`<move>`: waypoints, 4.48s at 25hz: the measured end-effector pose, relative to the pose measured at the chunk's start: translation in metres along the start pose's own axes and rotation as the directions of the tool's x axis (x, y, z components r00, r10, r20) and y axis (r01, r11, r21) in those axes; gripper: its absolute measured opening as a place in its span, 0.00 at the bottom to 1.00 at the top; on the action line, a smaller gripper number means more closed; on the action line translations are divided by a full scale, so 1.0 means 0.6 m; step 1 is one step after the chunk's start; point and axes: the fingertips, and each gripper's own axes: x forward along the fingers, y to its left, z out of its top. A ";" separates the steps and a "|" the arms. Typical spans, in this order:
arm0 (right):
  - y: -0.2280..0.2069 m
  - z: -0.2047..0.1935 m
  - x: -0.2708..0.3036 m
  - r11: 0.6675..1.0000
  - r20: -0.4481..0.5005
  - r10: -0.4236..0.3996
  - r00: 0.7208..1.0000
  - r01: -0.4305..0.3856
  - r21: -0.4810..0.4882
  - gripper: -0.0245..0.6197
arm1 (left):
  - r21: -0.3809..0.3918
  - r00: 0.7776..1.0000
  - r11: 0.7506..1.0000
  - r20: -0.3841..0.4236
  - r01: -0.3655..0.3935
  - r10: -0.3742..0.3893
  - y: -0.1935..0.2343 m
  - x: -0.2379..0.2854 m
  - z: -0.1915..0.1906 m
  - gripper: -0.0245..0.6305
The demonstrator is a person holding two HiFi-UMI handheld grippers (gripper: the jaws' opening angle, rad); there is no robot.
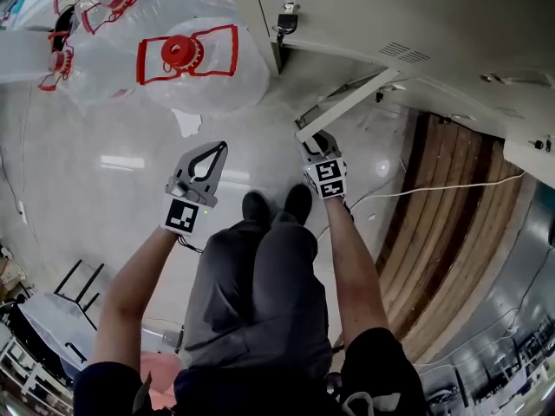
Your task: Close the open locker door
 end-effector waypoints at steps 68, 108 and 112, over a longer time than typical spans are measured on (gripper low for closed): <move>-0.100 0.167 0.193 0.960 0.269 -0.273 0.924 0.281 0.006 0.06 | 0.066 0.998 0.997 0.053 0.032 -0.036 0.121 0.013 -0.183 0.04; -0.117 0.181 0.207 0.915 0.260 -0.381 0.887 0.403 -0.034 0.04 | -0.035 0.997 0.999 0.064 -0.031 0.033 0.152 0.007 -0.199 0.04; -0.118 0.180 0.206 0.918 0.262 -0.379 0.888 0.396 -0.012 0.04 | -0.038 0.997 0.999 0.066 -0.037 0.040 0.156 0.007 -0.199 0.04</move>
